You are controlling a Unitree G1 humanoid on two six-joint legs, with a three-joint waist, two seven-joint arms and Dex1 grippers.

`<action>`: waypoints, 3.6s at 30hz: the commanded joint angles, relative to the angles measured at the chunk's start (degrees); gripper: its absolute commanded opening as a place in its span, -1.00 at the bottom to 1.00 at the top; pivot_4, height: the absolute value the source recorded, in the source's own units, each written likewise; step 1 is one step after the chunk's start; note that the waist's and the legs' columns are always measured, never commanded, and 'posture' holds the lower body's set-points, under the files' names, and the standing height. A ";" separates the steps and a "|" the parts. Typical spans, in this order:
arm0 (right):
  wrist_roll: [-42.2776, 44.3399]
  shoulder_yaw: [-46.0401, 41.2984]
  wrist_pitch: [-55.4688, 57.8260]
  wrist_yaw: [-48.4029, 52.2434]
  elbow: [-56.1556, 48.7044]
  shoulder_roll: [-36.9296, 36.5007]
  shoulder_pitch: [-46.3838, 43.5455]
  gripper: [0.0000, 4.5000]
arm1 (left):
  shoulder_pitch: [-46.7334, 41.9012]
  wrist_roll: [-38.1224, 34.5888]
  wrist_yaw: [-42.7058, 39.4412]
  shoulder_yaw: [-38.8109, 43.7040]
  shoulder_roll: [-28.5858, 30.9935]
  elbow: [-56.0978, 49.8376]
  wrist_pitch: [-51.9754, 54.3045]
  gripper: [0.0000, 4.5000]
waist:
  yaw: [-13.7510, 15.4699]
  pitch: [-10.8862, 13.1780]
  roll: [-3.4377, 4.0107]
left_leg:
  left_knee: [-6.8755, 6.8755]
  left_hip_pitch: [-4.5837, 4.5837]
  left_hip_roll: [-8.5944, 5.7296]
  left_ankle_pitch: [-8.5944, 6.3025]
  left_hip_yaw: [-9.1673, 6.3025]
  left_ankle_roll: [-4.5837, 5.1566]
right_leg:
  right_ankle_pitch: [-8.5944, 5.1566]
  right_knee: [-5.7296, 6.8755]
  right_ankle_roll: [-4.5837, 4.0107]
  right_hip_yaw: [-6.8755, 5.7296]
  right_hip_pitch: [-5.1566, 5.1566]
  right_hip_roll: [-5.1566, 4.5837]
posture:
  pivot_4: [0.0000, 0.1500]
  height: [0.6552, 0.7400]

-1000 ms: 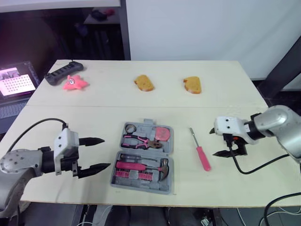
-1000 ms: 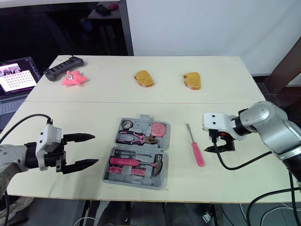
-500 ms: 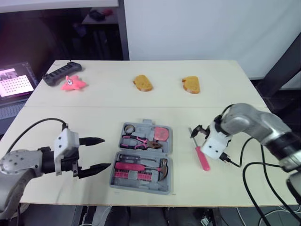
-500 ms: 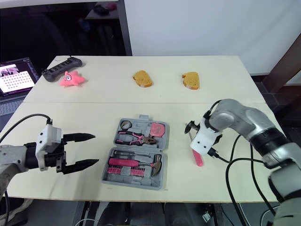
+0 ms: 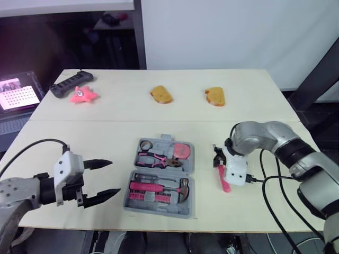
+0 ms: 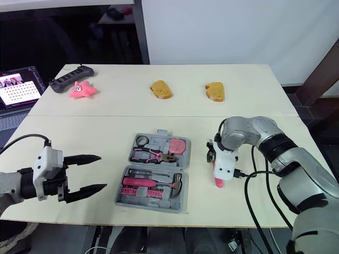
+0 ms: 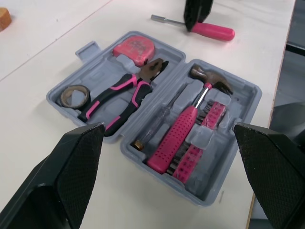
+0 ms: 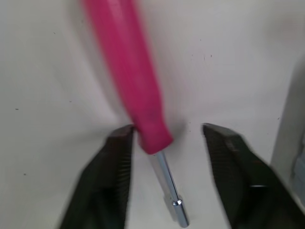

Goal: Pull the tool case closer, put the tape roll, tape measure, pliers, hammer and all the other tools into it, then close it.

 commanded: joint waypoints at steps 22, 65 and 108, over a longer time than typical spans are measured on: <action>0.93 -8.76 20.36 1.33 -13.06 -4.43 10.54 0.00 | -7.97 1.21 -1.53 -5.61 -0.20 3.86 -1.33 1.00 | 0.00 0.00 -0.01 | 0.03 0.05 0.00 0.00 -0.05 0.00 | -0.01 0.00 0.00 -0.02 0.08 0.02 | 1.00 0.80; 4.75 -4.44 21.65 8.49 -10.62 7.14 2.52 0.00 | -3.32 1.24 1.07 -3.15 -0.38 0.20 -0.75 1.00 | 0.02 -0.03 -0.06 | 0.03 0.08 0.00 0.00 -0.06 0.00 | 0.00 0.00 -0.01 -0.03 0.11 0.02 | 1.00 0.80; 15.68 -28.82 154.70 -1.68 -43.14 10.45 22.37 -0.86 | -5.77 0.61 -1.74 -5.70 -1.47 1.27 -3.44 1.00 | 0.11 -0.09 -0.16 | 0.00 0.02 -0.01 0.00 -0.18 0.00 | -0.12 -0.09 -0.18 -0.08 0.06 0.07 | 1.00 0.80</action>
